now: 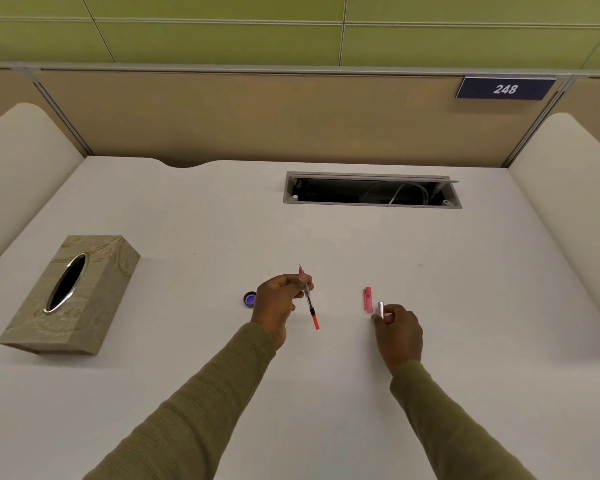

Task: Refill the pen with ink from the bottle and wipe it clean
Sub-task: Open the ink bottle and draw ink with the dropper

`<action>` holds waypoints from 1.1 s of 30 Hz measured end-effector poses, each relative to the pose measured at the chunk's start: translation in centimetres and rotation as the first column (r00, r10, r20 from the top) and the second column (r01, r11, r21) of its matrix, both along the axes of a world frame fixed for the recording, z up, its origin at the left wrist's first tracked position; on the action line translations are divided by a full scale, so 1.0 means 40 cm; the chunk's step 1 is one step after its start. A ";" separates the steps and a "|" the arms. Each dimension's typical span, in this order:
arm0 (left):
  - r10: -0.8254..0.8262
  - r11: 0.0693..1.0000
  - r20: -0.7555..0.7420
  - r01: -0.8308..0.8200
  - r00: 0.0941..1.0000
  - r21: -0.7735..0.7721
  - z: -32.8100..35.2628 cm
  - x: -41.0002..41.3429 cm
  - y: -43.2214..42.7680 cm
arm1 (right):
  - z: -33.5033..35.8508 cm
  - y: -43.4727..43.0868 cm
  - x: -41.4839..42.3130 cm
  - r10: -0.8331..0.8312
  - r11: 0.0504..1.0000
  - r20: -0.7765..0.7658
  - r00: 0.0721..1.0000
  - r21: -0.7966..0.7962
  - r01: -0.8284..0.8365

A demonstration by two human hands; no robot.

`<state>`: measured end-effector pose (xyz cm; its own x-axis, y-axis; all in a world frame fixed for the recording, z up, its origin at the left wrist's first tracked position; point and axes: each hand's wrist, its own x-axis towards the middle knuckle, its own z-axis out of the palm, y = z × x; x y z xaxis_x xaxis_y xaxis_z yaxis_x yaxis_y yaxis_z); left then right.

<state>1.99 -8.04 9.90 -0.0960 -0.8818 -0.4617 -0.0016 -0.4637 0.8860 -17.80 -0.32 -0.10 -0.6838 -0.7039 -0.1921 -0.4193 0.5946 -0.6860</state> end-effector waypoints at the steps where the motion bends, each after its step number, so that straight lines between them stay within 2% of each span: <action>1: -0.001 1.000 0.003 0.001 1.000 0.001 0.000 0.000 0.001 | 0.000 -0.003 -0.001 0.008 1.000 -0.007 1.000 0.003 -0.008; 18: -0.015 1.000 -0.019 0.014 1.000 -0.014 0.010 0.008 0.010 | 0.022 0.025 0.010 0.035 0.997 -0.070 0.997 -0.072 -0.040; 20: -0.008 1.000 -0.038 0.007 0.999 -0.022 0.013 0.013 0.010 | 0.050 0.024 0.037 0.025 0.992 -0.030 0.999 -0.124 -0.029; 22: 0.009 1.000 -0.063 -0.010 0.998 -0.029 0.019 0.017 0.008 | 0.091 0.025 0.078 0.061 0.985 0.153 0.986 -0.169 -0.035; 23: 0.021 0.999 -0.079 -0.024 0.997 -0.033 0.021 0.019 0.007 | 0.116 0.025 0.103 0.094 0.985 0.302 0.949 -0.167 -0.044; 24: 0.036 0.998 -0.098 -0.040 0.994 -0.038 0.022 0.022 0.006 | 0.142 0.027 0.129 0.123 0.987 0.476 0.871 -0.149 -0.058; 26: 0.072 0.995 -0.139 -0.081 0.988 -0.059 0.022 0.028 0.005 | 0.180 0.027 0.176 0.151 0.988 0.761 0.631 -0.137 -0.071; 27: 0.088 0.993 -0.158 -0.100 0.983 -0.069 0.021 0.032 0.004 | 0.190 0.025 0.194 0.149 0.988 0.841 0.521 -0.148 -0.044; 28: 0.101 0.990 -0.175 -0.116 0.979 -0.077 0.019 0.036 0.003 | 0.198 0.021 0.210 0.143 0.987 0.891 0.432 -0.159 0.003; 30: 0.119 0.988 -0.195 -0.136 0.974 -0.078 0.012 0.048 0.002 | 0.200 0.009 0.229 0.129 0.979 0.938 0.322 -0.172 0.109; 33: 0.120 0.989 -0.233 -0.137 0.965 -0.058 0.001 0.072 -0.001 | 0.199 -0.017 0.236 0.136 0.965 0.948 0.289 -0.193 0.179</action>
